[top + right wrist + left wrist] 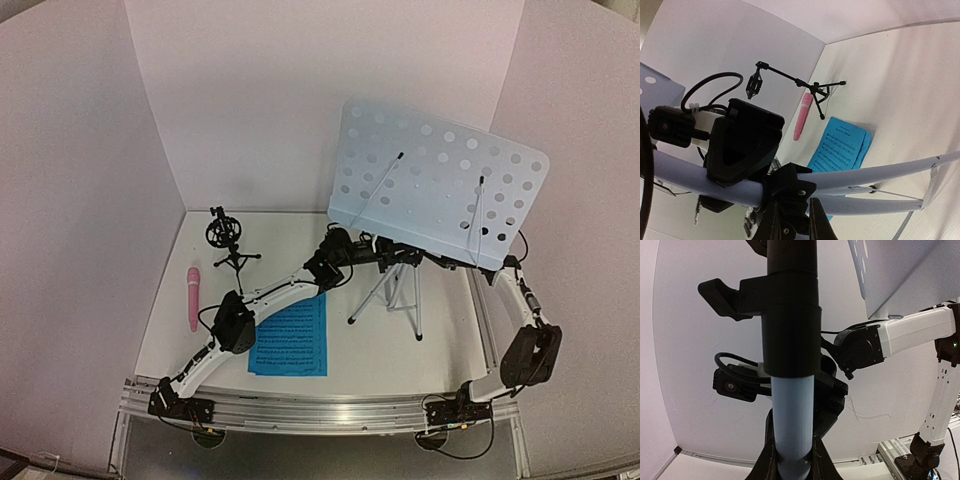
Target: Set up the instrument practice props
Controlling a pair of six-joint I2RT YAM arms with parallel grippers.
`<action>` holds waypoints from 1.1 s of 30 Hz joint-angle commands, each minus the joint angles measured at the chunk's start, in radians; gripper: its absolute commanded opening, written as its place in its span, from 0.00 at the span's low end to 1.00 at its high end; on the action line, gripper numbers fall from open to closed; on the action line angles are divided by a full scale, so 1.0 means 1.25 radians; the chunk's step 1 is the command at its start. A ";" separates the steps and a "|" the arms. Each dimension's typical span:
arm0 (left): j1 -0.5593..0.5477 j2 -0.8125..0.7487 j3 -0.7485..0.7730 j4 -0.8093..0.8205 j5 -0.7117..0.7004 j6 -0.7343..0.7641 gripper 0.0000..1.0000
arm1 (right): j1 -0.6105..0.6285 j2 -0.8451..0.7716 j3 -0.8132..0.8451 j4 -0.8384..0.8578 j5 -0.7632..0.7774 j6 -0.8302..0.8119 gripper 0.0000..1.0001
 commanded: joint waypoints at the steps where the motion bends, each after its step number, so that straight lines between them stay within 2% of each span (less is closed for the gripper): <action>1: 0.001 -0.010 -0.013 0.082 -0.051 0.067 0.00 | 0.013 0.005 -0.050 -0.110 -0.033 0.293 0.00; 9: 0.001 -0.010 -0.023 0.100 -0.051 0.074 0.00 | 0.040 0.008 -0.077 -0.113 -0.049 0.482 0.00; 18: 0.001 -0.012 -0.026 0.098 -0.057 0.074 0.00 | 0.044 -0.019 -0.061 -0.131 -0.027 0.515 0.01; 20: 0.002 -0.014 -0.029 0.096 -0.058 0.073 0.00 | 0.043 -0.022 -0.065 -0.163 0.001 0.479 0.05; 23: 0.004 -0.020 -0.039 0.097 -0.055 0.071 0.00 | 0.032 -0.014 -0.016 -0.294 0.081 0.366 0.14; 26: 0.006 -0.027 -0.048 0.096 -0.050 0.070 0.00 | 0.026 0.009 0.089 -0.401 0.142 0.212 0.44; 28: 0.006 -0.029 -0.050 0.095 -0.048 0.066 0.00 | 0.016 0.025 0.132 -0.454 0.159 0.122 0.54; 33: 0.009 -0.036 -0.058 0.095 -0.044 0.061 0.00 | -0.031 0.054 0.157 -0.474 0.158 0.001 0.53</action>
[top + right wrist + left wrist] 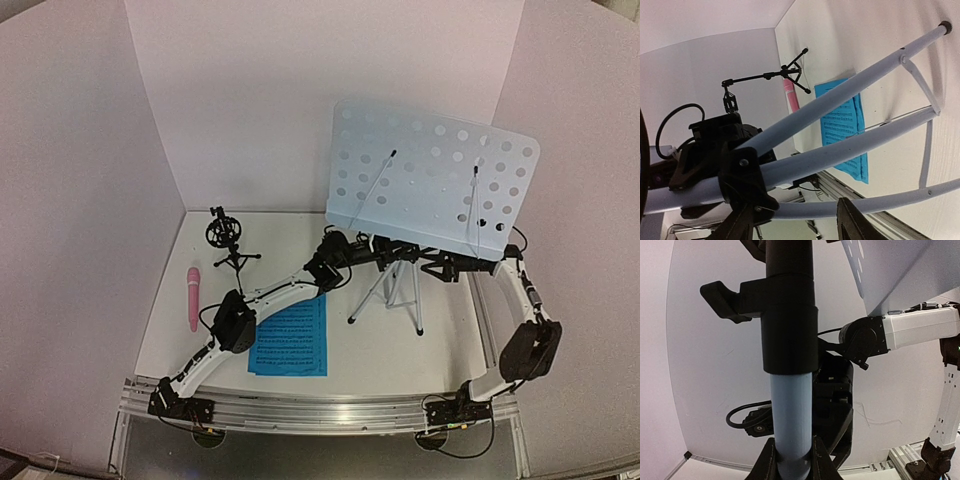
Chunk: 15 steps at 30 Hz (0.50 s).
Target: Set up the instrument practice props
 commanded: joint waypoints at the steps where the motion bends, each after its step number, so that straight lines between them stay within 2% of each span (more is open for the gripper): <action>1: 0.007 -0.037 -0.019 0.018 0.000 0.060 0.00 | -0.034 0.022 0.048 -0.114 0.029 -0.179 0.52; 5: 0.008 -0.042 -0.031 0.022 0.006 0.052 0.00 | -0.033 -0.005 0.060 -0.110 -0.012 -0.332 0.53; 8: 0.009 -0.043 -0.033 0.021 0.014 0.048 0.00 | -0.034 -0.038 0.070 -0.102 0.009 -0.433 0.55; 10: 0.010 -0.043 -0.032 0.023 0.019 0.046 0.00 | -0.035 -0.034 0.078 -0.082 0.016 -0.451 0.56; 14: 0.014 -0.043 -0.030 0.022 0.030 0.032 0.00 | -0.037 -0.024 0.026 0.029 0.039 -0.485 0.56; 15: 0.015 -0.043 -0.030 0.022 0.030 0.026 0.00 | -0.041 -0.038 -0.009 0.098 0.056 -0.491 0.56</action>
